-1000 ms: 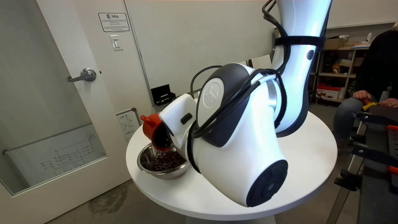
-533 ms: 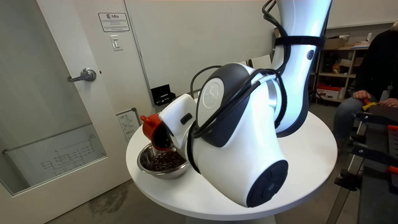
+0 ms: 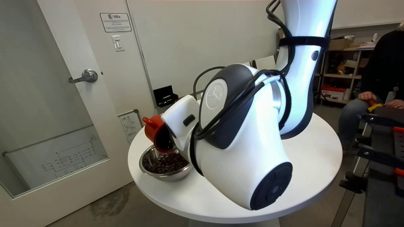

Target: Pour the contents from the orange cup into the silver bowl

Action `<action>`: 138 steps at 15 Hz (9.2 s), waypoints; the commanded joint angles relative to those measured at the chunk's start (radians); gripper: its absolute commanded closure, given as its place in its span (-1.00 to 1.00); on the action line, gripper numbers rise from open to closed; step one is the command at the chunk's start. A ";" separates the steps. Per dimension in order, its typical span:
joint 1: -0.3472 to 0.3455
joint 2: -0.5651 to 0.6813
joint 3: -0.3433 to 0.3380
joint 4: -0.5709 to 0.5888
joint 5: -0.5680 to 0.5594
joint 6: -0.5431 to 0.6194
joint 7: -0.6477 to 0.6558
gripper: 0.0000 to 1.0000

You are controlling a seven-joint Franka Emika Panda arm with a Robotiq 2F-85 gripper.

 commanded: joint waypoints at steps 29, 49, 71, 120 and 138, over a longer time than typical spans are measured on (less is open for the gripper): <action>0.055 0.202 -0.076 0.306 -0.115 0.024 -0.317 0.96; 0.065 0.243 -0.112 0.316 -0.199 -0.150 -0.504 0.96; 0.089 0.307 -0.127 0.323 -0.306 -0.365 -0.508 0.96; 0.034 0.262 -0.077 0.396 -0.256 -0.450 -0.418 0.96; -0.224 -0.100 0.027 0.274 0.165 0.519 -0.338 0.96</action>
